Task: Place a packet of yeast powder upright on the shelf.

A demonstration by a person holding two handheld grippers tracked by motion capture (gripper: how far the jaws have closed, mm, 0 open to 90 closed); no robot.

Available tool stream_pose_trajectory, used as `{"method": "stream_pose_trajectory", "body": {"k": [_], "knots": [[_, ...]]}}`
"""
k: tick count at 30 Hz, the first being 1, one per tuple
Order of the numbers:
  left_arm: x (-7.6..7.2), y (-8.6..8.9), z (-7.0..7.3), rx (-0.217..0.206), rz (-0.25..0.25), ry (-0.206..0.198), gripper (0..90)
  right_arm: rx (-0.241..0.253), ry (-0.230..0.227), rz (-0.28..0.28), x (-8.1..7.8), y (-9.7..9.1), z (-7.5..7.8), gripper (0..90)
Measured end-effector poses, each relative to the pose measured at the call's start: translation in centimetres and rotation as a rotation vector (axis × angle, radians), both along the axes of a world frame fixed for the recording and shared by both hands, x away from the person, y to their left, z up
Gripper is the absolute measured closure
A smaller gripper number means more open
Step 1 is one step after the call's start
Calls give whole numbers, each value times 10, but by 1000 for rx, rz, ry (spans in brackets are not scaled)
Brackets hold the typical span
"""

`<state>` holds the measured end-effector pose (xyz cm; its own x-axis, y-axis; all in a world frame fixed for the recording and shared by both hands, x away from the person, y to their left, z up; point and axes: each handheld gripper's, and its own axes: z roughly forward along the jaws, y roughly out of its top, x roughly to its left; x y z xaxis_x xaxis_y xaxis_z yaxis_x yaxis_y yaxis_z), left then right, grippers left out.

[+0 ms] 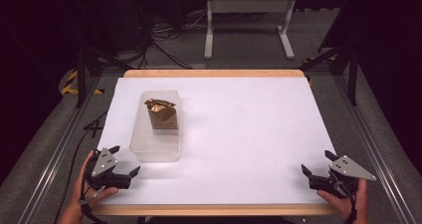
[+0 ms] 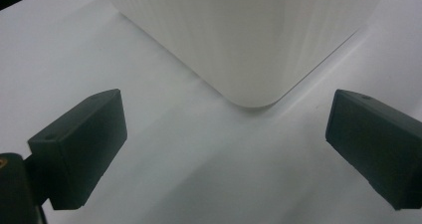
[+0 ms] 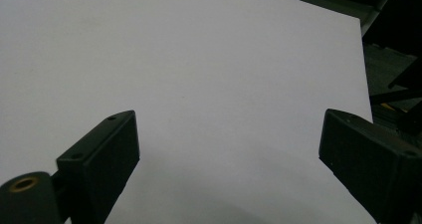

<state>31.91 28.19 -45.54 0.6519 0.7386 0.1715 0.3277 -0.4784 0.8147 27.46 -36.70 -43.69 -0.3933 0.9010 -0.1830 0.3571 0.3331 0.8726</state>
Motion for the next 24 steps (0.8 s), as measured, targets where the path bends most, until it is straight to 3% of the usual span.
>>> {"method": "stream_pose_trajectory", "body": {"k": [24], "knots": [[-1, 4, -1, -1, 12, 4, 37, -30, 8, 19, 6, 9, -3, 98]]}}
